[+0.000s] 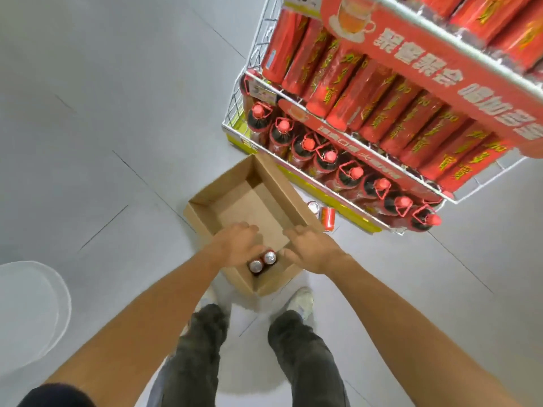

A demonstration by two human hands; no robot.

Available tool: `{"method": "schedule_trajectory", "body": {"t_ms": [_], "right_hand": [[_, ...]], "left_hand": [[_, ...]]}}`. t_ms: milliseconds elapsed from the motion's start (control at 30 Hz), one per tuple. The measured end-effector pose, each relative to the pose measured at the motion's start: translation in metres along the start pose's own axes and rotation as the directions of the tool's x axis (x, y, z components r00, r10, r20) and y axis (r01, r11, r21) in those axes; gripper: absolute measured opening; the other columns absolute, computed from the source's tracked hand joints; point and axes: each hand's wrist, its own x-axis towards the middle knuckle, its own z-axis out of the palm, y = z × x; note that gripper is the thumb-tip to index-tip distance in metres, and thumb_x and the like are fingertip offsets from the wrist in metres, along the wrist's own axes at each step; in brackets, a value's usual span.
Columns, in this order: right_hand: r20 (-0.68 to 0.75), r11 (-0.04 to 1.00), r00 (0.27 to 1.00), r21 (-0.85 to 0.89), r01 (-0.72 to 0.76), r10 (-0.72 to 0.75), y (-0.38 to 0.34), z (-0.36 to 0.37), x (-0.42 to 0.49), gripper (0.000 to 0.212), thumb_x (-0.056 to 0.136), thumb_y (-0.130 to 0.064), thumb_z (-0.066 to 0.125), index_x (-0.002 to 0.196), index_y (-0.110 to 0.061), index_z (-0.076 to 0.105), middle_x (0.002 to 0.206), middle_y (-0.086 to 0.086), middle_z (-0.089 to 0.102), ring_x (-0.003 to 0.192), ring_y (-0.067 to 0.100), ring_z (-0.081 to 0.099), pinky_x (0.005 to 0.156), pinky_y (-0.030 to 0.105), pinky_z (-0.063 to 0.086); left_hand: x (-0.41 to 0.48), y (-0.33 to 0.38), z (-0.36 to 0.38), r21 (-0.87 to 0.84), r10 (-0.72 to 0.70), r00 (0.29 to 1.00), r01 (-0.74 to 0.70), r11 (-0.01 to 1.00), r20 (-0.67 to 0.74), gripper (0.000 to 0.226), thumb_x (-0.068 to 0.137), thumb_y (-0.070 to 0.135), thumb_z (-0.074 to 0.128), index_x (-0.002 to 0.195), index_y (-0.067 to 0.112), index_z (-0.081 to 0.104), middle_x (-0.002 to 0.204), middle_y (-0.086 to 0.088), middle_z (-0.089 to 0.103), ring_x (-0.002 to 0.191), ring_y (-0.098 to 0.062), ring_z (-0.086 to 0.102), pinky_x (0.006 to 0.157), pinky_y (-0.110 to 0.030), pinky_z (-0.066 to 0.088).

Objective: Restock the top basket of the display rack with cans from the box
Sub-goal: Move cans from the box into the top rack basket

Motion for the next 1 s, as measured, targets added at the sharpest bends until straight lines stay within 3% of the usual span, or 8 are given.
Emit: {"method": "schedule_trajectory", "body": {"t_ms": [67,167,367,533,700,833,933,1000], "right_hand": [[0.031,1.0,0.999,-0.019,0.01,-0.01,0.014,0.022,0.027,0.062,0.101,-0.058,0.039,0.146,-0.017,0.049,0.14,0.012,0.057,0.125,0.034,0.054,0.1,0.05,0.05],[0.084,0.997,0.996,-0.069,0.033,-0.028,0.033,0.066,0.08,0.059,0.102,-0.055,0.044,0.145,-0.015,0.049,0.137,0.012,0.056,0.124,0.035,0.055,0.097,0.045,0.05],[0.144,0.987,0.988,-0.14,0.081,-0.06,0.083,0.168,0.215,0.058,0.102,-0.054,0.046,0.14,-0.01,0.052,0.135,0.015,0.054,0.119,0.04,0.061,0.09,0.046,0.05],[0.189,0.958,0.969,-0.209,0.197,-0.159,0.103,0.229,0.291,0.067,0.102,-0.055,0.05,0.152,-0.012,0.04,0.147,0.015,0.049,0.131,0.037,0.052,0.102,0.044,0.046],[0.259,0.932,0.945,-0.245,0.266,-0.202,0.115,0.267,0.325,0.066,0.095,-0.061,0.058,0.136,-0.01,0.052,0.138,0.014,0.055,0.122,0.036,0.058,0.089,0.042,0.048],[0.319,0.922,0.928,-0.263,0.283,-0.193,0.118,0.27,0.331,0.061,0.09,-0.061,0.067,0.123,-0.01,0.059,0.132,0.013,0.059,0.117,0.035,0.06,0.078,0.036,0.04],[0.326,0.919,0.928,-0.281,0.276,-0.179,0.114,0.272,0.331,0.06,0.09,-0.061,0.067,0.125,-0.012,0.061,0.133,0.012,0.06,0.117,0.035,0.061,0.08,0.036,0.041],[0.323,0.932,0.931,-0.252,0.26,-0.172,0.113,0.275,0.332,0.059,0.091,-0.058,0.069,0.131,-0.016,0.061,0.137,0.01,0.059,0.121,0.034,0.06,0.087,0.037,0.046]], "left_hand": [[0.022,-0.005,0.027,-0.03,-0.01,1.0,0.01,1.0,0.0,0.063,0.09,0.065,0.042,0.124,0.015,0.058,0.12,-0.008,0.063,0.114,-0.029,0.059,0.094,-0.042,0.05],[0.068,-0.026,0.071,-0.007,-0.013,1.0,0.013,1.0,0.006,0.057,0.098,0.05,0.052,0.145,0.018,0.048,0.134,-0.008,0.057,0.123,-0.029,0.054,0.098,-0.035,0.045],[0.181,-0.101,0.165,0.005,-0.064,0.995,0.064,0.998,0.079,0.063,0.096,0.055,0.055,0.147,0.019,0.044,0.137,-0.012,0.053,0.127,-0.031,0.053,0.102,-0.039,0.046],[0.252,-0.138,0.221,0.081,-0.054,0.982,0.04,0.996,0.182,0.075,0.085,0.065,0.064,0.141,0.019,0.045,0.135,-0.012,0.055,0.126,-0.032,0.051,0.104,-0.041,0.044],[0.294,-0.151,0.262,0.085,-0.102,0.949,0.079,0.993,0.3,0.076,0.074,0.069,0.072,0.124,0.015,0.054,0.121,-0.008,0.061,0.11,-0.029,0.059,0.093,-0.042,0.051],[0.308,-0.16,0.275,0.111,-0.15,0.918,0.117,0.987,0.368,0.085,0.065,0.072,0.076,0.125,0.017,0.053,0.116,-0.004,0.064,0.105,-0.027,0.062,0.092,-0.041,0.053],[0.309,-0.16,0.282,0.113,-0.149,0.905,0.112,0.987,0.398,0.089,0.069,0.064,0.08,0.141,0.022,0.049,0.132,-0.002,0.06,0.12,-0.028,0.059,0.101,-0.039,0.05],[0.312,-0.161,0.284,0.073,-0.108,0.907,0.085,0.994,0.406,0.071,0.075,0.054,0.08,0.136,0.024,0.058,0.132,0.0,0.062,0.12,-0.026,0.058,0.1,-0.035,0.049]]}}
